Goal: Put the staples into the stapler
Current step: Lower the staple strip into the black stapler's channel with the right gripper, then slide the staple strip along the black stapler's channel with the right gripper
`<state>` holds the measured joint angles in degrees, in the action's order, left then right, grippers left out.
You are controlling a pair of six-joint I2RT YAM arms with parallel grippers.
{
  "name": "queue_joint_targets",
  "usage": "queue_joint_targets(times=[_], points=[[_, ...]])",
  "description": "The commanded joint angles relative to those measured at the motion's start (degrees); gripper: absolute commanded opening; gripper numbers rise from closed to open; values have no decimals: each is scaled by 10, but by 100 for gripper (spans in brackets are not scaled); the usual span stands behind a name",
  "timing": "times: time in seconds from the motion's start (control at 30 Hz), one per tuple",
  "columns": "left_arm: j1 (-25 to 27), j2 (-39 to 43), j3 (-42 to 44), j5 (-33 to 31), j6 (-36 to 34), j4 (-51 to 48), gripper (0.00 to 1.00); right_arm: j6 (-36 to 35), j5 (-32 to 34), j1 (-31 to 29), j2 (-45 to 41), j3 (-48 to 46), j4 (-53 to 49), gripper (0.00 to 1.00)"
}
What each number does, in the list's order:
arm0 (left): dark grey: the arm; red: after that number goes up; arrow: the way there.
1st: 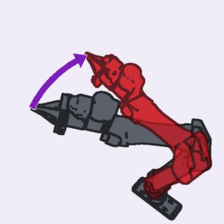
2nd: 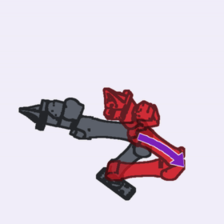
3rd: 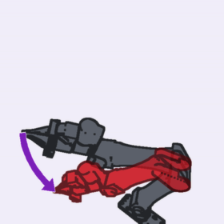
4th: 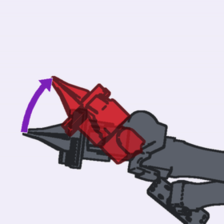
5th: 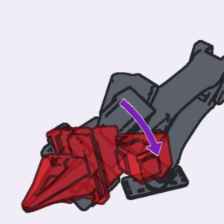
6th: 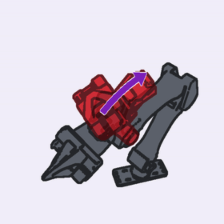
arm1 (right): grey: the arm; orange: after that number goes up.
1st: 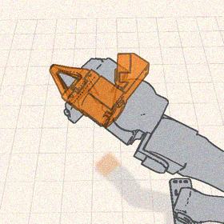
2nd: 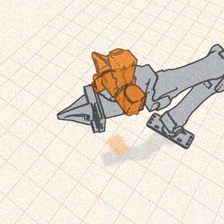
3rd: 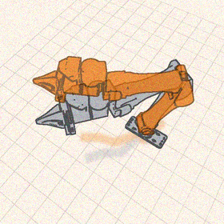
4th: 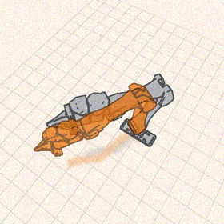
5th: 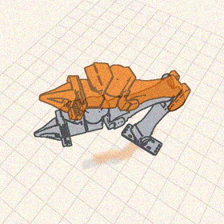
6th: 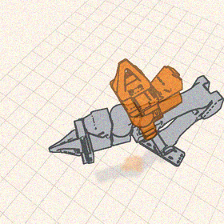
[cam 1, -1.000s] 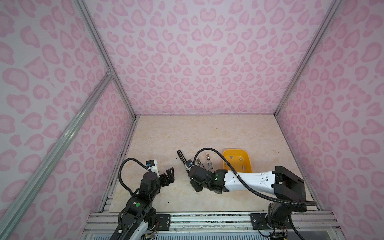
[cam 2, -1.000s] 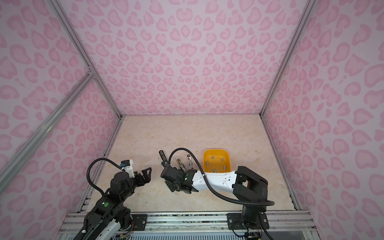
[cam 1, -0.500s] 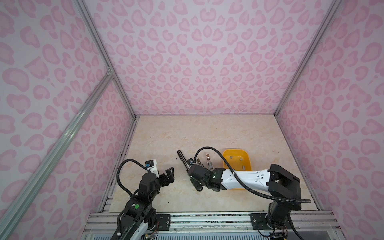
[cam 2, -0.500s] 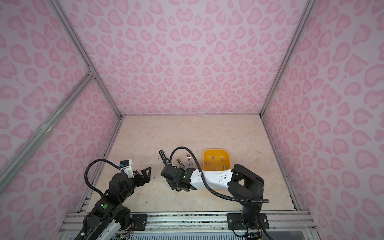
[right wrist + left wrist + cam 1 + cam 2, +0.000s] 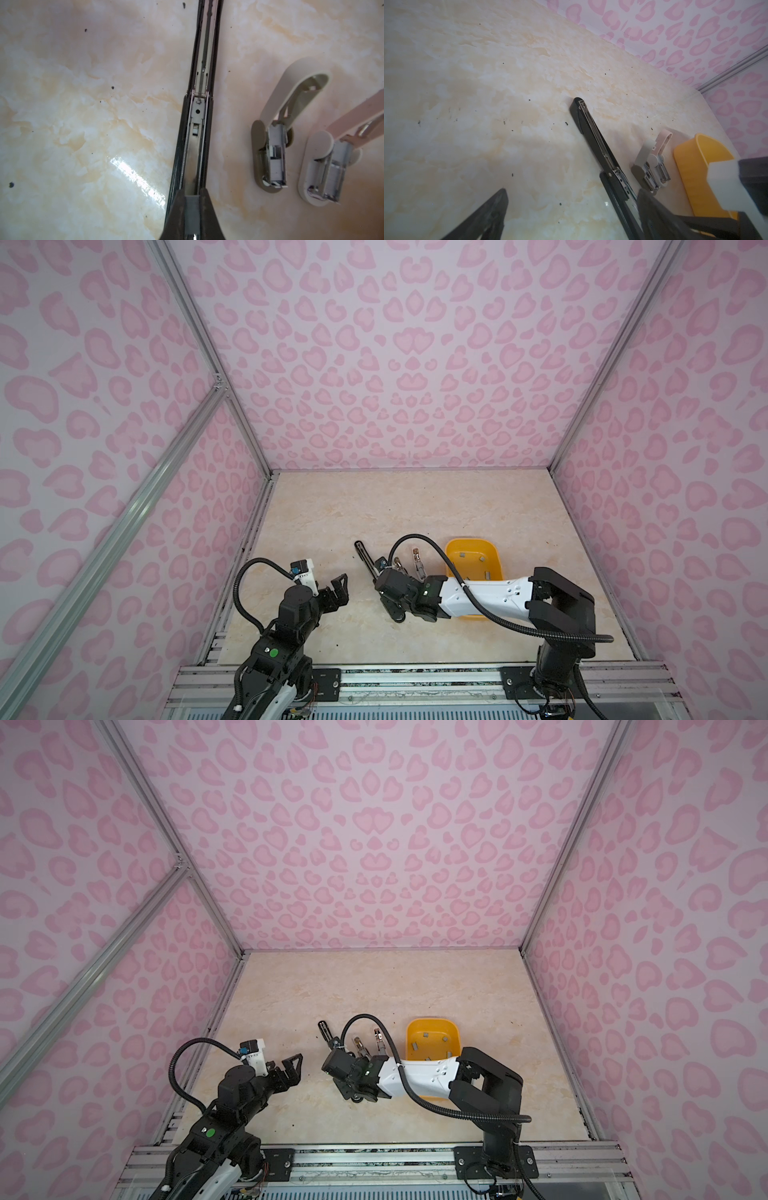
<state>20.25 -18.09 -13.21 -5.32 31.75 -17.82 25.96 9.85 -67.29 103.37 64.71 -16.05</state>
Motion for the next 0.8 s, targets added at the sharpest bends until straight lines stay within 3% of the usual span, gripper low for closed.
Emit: queue_joint_targets(times=[0.0, 0.77], points=[[-1, 1, -2, 1, -1, 13, 98, 5, 0, 0, 2, 0, 5, 1], [-1, 6, -1, 7, -1, 12, 98, 10, -3, -3, 13, 1, 11, 1]])
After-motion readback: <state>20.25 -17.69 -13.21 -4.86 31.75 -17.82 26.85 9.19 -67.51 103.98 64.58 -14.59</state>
